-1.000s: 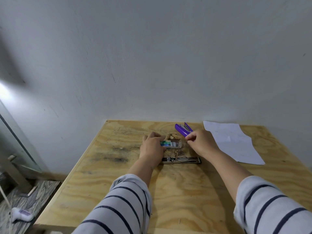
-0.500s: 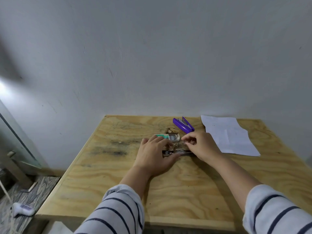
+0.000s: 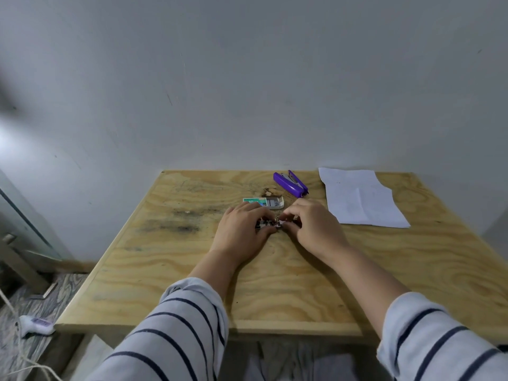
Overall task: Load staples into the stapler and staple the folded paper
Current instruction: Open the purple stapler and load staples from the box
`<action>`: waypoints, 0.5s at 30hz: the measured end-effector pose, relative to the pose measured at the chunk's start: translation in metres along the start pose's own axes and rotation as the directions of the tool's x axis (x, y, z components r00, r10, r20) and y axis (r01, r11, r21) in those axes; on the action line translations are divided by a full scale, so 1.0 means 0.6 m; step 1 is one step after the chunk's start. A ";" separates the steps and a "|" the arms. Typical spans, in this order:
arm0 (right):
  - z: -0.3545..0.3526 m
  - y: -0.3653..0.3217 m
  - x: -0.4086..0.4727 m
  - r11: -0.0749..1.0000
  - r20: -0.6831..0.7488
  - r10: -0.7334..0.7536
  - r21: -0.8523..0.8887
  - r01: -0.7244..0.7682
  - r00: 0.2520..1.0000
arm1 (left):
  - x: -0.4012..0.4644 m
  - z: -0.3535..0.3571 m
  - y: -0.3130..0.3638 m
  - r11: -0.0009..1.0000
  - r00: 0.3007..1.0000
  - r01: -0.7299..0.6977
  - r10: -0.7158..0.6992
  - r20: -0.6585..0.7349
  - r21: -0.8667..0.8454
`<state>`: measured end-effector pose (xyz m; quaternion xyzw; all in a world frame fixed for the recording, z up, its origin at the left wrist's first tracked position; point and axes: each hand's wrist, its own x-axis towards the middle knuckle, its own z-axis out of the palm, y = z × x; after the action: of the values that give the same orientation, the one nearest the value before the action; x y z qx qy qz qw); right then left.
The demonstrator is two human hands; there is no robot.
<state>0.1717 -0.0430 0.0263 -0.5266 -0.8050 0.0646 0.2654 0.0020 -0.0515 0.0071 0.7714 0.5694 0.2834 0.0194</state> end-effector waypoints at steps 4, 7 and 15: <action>0.005 -0.001 -0.002 0.999 -0.029 -0.024 -0.033 0.023 0.999 | 0.001 0.001 -0.002 1.000 1.000 0.010 -0.010 0.007 -0.021; 0.011 0.002 -0.004 0.999 -0.057 -0.032 -0.043 0.029 0.998 | 0.001 0.003 -0.002 0.999 1.000 0.011 -0.011 -0.004 -0.043; 0.022 0.000 -0.008 0.999 -0.110 -0.030 -0.038 0.026 0.993 | 0.001 0.004 -0.002 0.999 1.000 0.016 -0.017 -0.012 -0.051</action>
<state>0.1668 -0.0451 0.0133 -0.5227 -0.7974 0.0168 0.3010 0.0021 -0.0498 0.0047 0.7642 0.5684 0.3025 0.0382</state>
